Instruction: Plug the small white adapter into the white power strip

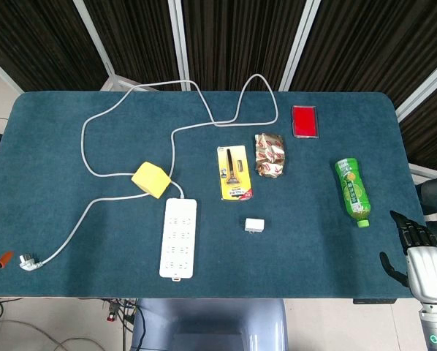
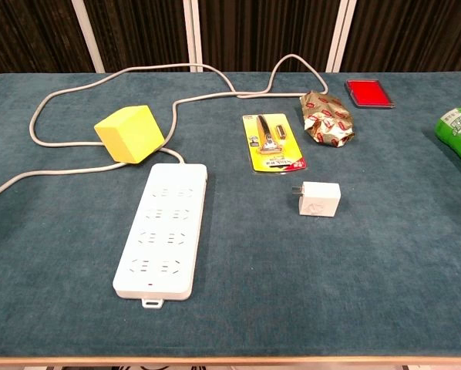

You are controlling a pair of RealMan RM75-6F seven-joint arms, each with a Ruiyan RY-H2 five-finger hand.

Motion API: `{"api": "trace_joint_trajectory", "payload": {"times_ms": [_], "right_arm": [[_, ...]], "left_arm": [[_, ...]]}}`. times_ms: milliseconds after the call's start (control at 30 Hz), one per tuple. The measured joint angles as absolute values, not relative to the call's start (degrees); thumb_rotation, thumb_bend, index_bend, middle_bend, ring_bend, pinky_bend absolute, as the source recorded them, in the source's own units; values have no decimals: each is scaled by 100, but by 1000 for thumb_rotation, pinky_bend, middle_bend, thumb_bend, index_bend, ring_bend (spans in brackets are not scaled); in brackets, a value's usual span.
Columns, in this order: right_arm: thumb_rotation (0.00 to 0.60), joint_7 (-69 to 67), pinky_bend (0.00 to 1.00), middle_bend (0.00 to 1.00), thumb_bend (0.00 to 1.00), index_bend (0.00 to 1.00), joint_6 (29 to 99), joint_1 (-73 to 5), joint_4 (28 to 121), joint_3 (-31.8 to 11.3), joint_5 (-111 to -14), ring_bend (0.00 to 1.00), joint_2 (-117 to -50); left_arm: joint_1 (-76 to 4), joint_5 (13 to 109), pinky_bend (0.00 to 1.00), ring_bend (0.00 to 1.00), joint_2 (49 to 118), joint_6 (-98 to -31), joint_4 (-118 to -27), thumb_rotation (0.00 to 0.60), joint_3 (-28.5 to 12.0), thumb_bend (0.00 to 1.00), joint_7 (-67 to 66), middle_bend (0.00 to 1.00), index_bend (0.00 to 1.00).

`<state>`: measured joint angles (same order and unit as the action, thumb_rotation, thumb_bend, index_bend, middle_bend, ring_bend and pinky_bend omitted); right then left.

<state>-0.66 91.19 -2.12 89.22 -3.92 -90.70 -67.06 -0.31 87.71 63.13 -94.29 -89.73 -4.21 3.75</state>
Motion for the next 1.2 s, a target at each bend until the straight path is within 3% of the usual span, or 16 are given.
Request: {"api": "trace_joint_trajectory", "payload": {"times_ms": [667, 900, 967, 1200], "right_arm": [[600, -129, 226, 179, 421, 89, 9180, -176, 8999, -392, -9052, 245, -6684], [600, -311, 309, 216, 421, 94, 9082, -214, 8994, -353, -9091, 300, -6676], [600, -407, 374, 263, 421, 99, 8999, -240, 9013, -311, -9122, 356, -6658], [600, -665, 666, 621, 421, 122, 8432, -470, 9203, -154, -9238, 691, -6382]], "left_arm": [[24, 8831, 0, 0, 6278, -9528, -8980, 600, -406, 84, 456, 0, 175], [25, 8848, 0, 0, 6266, -9521, -8986, 600, -395, 84, 475, 0, 175], [32, 8851, 0, 0, 6258, -9537, -8983, 600, -397, 84, 494, 0, 175], [27, 8812, 0, 0, 6246, -9505, -8972, 600, -412, 84, 535, 0, 175]]}}
